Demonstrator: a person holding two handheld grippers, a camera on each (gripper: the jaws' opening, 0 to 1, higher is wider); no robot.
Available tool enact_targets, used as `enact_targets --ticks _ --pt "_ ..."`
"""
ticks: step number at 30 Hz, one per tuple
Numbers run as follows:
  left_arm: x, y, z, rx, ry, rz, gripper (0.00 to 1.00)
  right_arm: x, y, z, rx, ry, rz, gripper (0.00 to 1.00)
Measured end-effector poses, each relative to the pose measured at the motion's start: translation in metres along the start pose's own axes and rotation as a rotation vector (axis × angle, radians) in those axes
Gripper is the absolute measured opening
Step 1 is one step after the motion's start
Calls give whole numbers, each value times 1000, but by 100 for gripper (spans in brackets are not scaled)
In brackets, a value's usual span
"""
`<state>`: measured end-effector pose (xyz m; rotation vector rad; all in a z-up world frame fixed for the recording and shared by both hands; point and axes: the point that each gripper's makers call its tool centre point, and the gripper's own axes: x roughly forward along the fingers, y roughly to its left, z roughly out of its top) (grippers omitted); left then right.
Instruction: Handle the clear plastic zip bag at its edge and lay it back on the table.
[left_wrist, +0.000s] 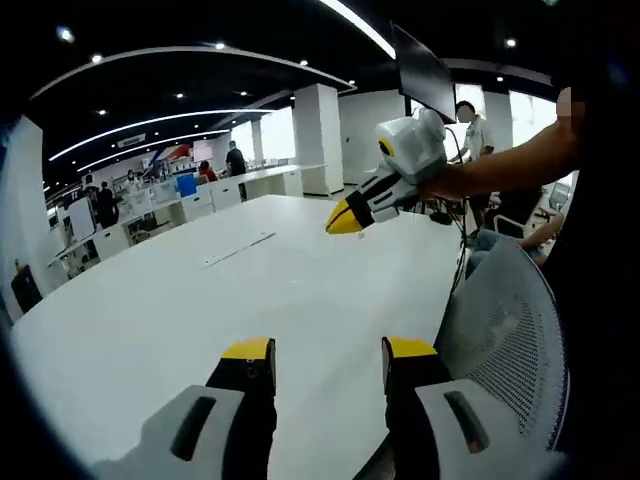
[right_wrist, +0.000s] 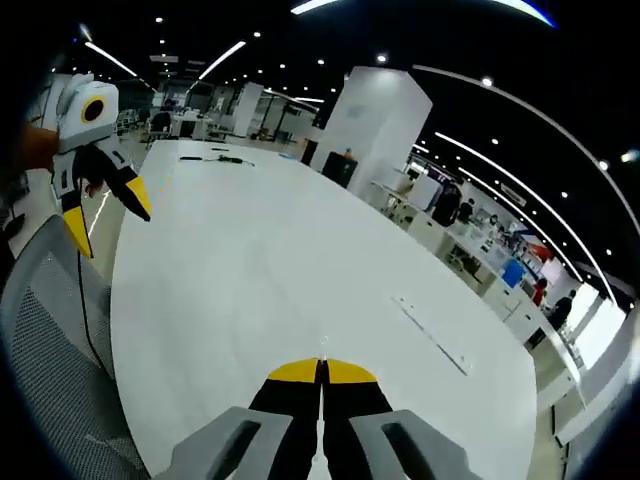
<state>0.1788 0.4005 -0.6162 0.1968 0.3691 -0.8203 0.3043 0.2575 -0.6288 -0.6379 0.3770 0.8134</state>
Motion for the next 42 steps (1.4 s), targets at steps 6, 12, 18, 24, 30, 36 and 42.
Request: enact_targets --ticks 6,12,18,24,30,36,42 --pt "-9 4 -12 -6 13 37 45 11 6 -6 -52 15 26 0" --pt "-14 10 -19 -12 22 58 45 22 13 -11 -79 36 62 0" --pt "-16 9 -19 1 28 75 46 34 19 -15 -110 49 93 0" --pt "-15 9 -28 -9 46 89 47 44 18 -16 -137 60 103 0" --pt "-9 4 -39 -13 67 84 47 56 17 -23 -159 59 105 0" --pt "-5 3 -46 -15 71 109 47 61 17 -30 -144 64 103 0" --pt "-3 -1 -49 -31 75 97 47 69 21 -42 -140 82 122 0"
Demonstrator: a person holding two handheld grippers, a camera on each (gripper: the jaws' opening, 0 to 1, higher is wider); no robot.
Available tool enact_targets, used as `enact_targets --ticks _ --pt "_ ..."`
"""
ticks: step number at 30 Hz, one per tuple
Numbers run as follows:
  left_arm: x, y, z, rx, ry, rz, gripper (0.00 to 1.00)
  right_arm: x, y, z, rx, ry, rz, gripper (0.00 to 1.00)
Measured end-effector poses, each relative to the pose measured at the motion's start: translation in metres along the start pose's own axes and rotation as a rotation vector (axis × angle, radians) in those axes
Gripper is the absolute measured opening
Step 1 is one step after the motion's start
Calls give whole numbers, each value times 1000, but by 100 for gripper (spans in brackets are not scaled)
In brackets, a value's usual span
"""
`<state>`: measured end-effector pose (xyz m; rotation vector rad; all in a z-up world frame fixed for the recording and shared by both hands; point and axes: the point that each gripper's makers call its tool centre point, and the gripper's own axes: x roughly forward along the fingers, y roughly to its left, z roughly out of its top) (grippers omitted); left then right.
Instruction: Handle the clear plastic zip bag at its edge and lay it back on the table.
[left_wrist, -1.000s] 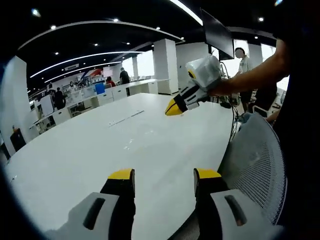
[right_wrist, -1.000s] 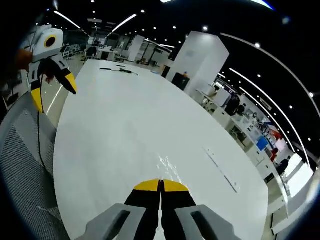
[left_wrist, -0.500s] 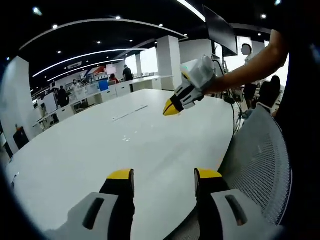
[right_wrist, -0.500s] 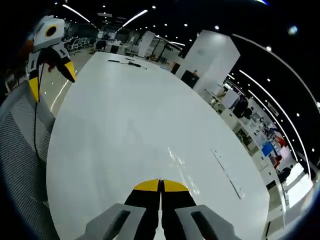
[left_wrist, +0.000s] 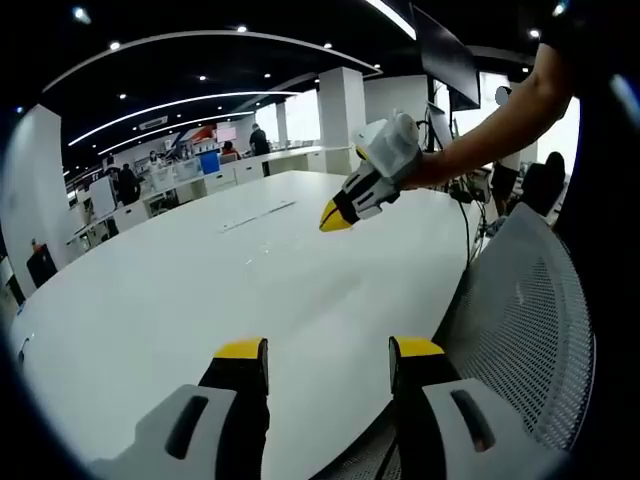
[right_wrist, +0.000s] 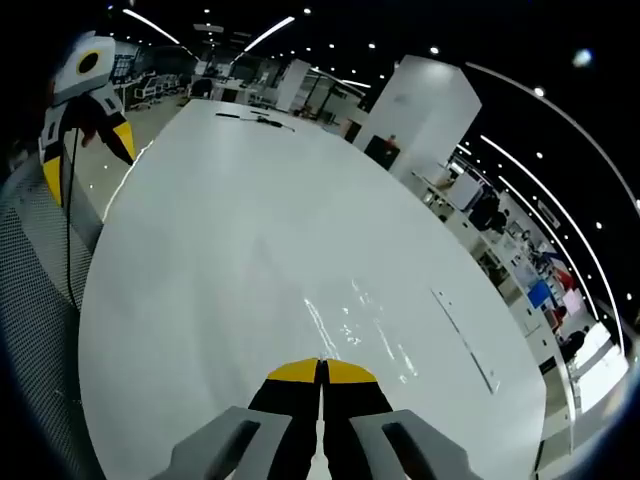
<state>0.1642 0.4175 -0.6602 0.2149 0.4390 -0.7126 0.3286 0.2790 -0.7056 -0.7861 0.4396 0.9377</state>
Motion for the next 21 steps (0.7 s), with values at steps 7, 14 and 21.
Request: enact_targets --ticks 7,14,21 --pt "-1 3 7 5 -7 2 47 10 3 -12 31 26 19 0" --pt "-2 7 5 8 12 10 47 25 10 -24 36 50 40 0" --pt "-4 10 7 13 15 18 46 35 21 -38 2 85 60 0"
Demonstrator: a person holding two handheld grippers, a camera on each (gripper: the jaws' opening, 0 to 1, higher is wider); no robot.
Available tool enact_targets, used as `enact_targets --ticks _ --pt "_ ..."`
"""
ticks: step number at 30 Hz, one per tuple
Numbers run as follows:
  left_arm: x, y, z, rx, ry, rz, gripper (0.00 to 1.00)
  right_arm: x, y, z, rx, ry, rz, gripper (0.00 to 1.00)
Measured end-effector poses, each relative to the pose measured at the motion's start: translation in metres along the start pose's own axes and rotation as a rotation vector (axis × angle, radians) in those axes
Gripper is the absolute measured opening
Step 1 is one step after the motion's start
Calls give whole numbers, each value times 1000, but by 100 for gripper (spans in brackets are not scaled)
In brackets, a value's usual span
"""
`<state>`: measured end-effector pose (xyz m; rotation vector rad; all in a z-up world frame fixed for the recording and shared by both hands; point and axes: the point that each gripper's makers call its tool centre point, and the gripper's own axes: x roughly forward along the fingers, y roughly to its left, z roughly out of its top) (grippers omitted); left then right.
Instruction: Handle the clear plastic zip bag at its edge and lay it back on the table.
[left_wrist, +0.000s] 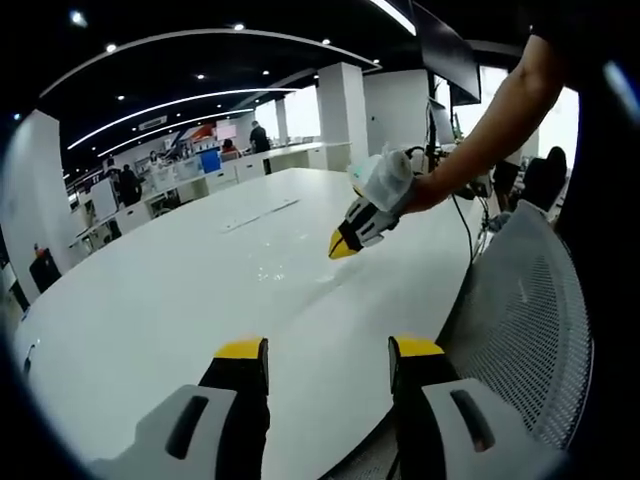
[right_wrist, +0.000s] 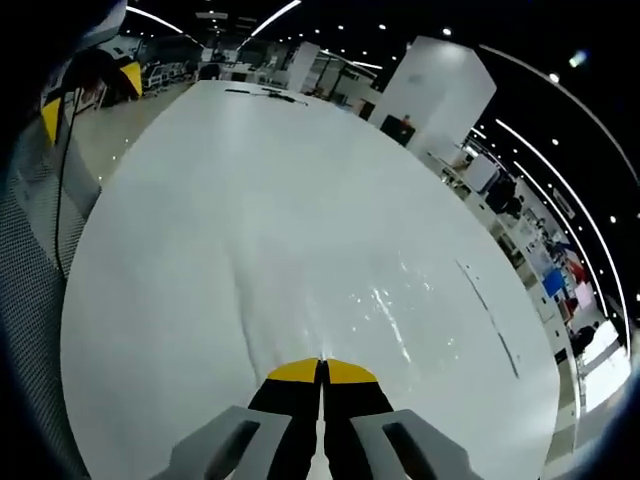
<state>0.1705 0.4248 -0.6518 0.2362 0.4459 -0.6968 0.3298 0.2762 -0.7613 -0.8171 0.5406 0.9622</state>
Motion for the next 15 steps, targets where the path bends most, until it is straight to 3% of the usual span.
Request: enact_targets --ticks 15 --pt "0 1 -4 11 17 6 46 2 10 -5 -39 17 14 0"
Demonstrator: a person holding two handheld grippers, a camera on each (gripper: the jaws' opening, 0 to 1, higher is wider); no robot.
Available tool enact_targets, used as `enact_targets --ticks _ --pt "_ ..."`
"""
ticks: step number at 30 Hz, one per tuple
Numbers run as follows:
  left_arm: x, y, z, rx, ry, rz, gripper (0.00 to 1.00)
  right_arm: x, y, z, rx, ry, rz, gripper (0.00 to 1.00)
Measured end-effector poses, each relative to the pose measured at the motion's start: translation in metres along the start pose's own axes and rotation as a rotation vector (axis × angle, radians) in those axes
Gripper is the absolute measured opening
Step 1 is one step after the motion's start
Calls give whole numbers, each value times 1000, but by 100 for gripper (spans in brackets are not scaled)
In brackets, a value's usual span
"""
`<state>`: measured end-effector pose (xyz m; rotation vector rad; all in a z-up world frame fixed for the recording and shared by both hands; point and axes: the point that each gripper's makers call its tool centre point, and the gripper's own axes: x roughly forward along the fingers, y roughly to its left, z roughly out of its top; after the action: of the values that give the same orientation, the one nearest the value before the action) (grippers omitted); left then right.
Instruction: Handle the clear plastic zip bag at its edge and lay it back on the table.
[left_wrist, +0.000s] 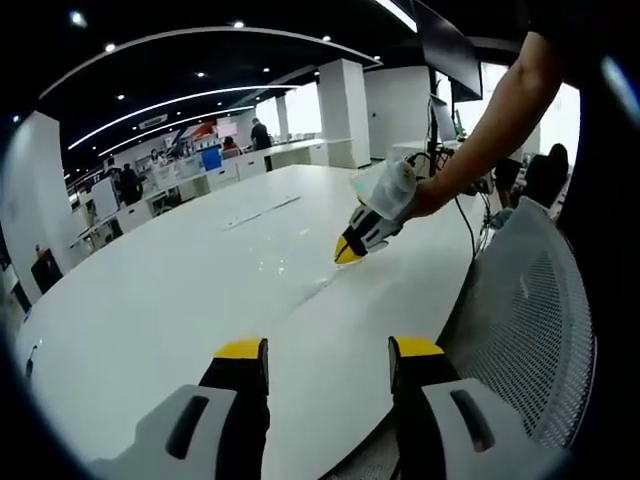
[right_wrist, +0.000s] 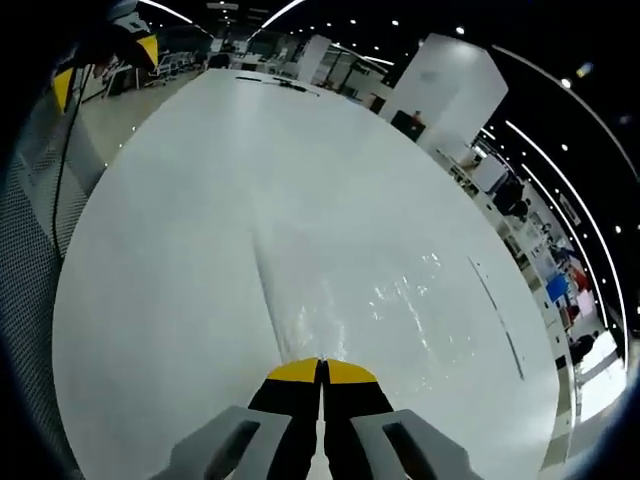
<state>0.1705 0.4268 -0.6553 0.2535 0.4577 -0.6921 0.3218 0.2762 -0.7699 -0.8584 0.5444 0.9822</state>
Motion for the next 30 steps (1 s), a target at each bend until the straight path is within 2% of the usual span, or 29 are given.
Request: enact_targets --ticks 9,13,19,24,30 --pt "1 1 0 2 -9 -8 46 0 0 2 -17 5 -3 0" --pt "2 1 -1 9 -8 -14 46 -5 -2 4 1 -6 -13 0" --pt "6 2 -2 23 -7 -23 46 -14 0 7 30 -30 -16 7" --pt "10 -2 -5 52 14 -49 46 -30 -3 10 97 -75 -42 13" --pt "15 -3 -4 57 12 -65 46 -51 -5 5 193 -109 -79 25"
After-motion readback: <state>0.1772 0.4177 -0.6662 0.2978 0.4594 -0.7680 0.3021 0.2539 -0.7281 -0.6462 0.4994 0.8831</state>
